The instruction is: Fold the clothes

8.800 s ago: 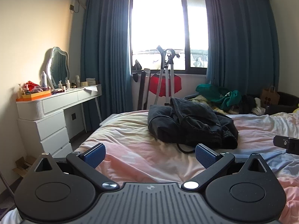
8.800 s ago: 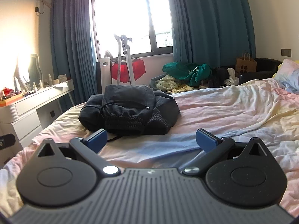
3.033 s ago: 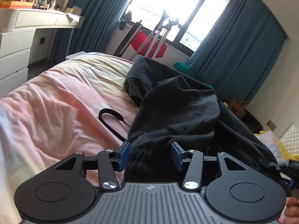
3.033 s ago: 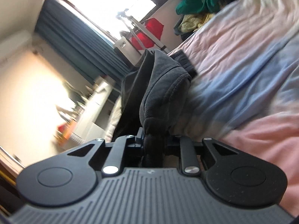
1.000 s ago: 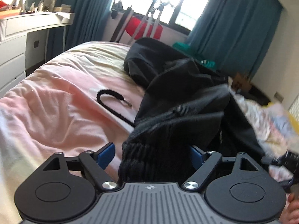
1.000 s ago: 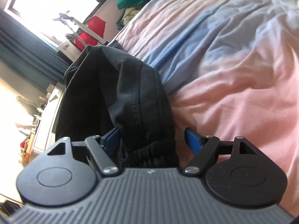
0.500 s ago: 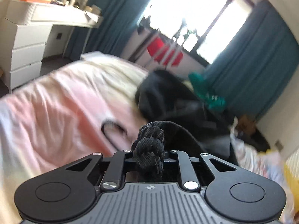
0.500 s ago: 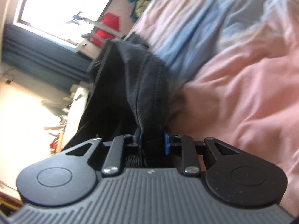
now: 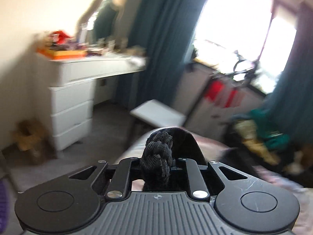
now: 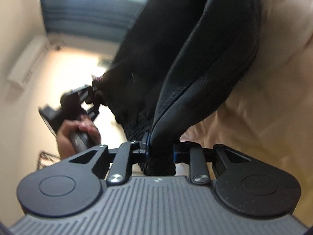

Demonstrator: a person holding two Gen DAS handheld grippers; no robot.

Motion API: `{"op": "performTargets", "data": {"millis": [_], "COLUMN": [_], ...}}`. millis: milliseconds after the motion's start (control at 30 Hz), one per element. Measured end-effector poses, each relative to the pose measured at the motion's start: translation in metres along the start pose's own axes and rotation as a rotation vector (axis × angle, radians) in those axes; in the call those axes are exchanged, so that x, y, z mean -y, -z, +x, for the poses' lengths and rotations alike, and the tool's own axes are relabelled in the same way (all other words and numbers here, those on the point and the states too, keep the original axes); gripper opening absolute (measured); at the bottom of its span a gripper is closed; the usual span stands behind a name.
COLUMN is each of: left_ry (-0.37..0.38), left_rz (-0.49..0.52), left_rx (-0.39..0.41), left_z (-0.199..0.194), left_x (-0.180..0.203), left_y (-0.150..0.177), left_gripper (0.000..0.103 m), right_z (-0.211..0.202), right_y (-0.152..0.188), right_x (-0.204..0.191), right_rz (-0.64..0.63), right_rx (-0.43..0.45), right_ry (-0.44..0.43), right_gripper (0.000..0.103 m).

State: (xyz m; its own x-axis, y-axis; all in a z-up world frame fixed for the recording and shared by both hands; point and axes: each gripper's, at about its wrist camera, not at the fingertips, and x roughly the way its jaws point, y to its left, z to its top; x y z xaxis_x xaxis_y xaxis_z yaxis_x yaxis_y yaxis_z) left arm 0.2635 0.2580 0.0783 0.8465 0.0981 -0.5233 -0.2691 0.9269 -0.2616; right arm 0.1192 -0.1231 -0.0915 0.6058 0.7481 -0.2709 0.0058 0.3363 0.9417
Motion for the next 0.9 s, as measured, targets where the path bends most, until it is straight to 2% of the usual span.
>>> {"op": "performTargets", "data": {"millis": [133, 333, 367, 400, 467, 533, 567, 600, 633, 767, 900], "left_ry": [-0.051, -0.053, -0.043, -0.041, -0.036, -0.034, -0.032, -0.031, -0.032, -0.013, 0.047], "left_rz": [-0.029, -0.023, -0.022, -0.028, -0.048, -0.040, -0.036, -0.031, -0.018, 0.083, 0.160], "left_rx": [-0.084, -0.122, -0.121, -0.123, -0.119, -0.091, -0.078, -0.064, -0.048, 0.009, 0.032], "left_z": [0.045, 0.057, 0.053, 0.048, 0.031, 0.010, 0.000, -0.011, -0.022, -0.075, -0.108], "left_x": [-0.040, -0.067, -0.069, -0.072, -0.078, -0.082, -0.084, -0.086, -0.086, -0.065, -0.029], "left_y": [0.031, 0.068, 0.069, 0.070, 0.071, 0.074, 0.075, 0.076, 0.078, 0.094, 0.128], "left_gripper": [0.018, 0.024, 0.030, 0.044, 0.061, 0.073, 0.082, 0.083, 0.083, 0.085, 0.088], "right_z": [0.033, 0.035, 0.033, 0.033, 0.028, 0.016, 0.009, 0.001, -0.008, -0.054, -0.110], "right_y": [0.005, 0.001, 0.000, -0.004, -0.008, -0.006, -0.002, -0.001, 0.001, -0.009, -0.026], "right_x": [0.022, 0.039, 0.038, 0.035, 0.027, 0.016, 0.012, 0.006, -0.001, -0.030, -0.051], "right_rz": [-0.044, -0.055, -0.061, -0.077, -0.124, -0.197, -0.232, -0.268, -0.305, -0.444, -0.594], "right_rx": [-0.084, -0.126, -0.131, -0.140, -0.152, -0.155, -0.156, -0.153, -0.151, -0.119, -0.007], "right_ry": [0.104, 0.109, 0.106, 0.118, 0.150, 0.188, 0.202, 0.216, 0.231, 0.282, 0.416], "right_gripper": [0.025, 0.030, 0.033, 0.036, 0.040, 0.052, 0.065, 0.075, 0.078, 0.077, 0.077]}}
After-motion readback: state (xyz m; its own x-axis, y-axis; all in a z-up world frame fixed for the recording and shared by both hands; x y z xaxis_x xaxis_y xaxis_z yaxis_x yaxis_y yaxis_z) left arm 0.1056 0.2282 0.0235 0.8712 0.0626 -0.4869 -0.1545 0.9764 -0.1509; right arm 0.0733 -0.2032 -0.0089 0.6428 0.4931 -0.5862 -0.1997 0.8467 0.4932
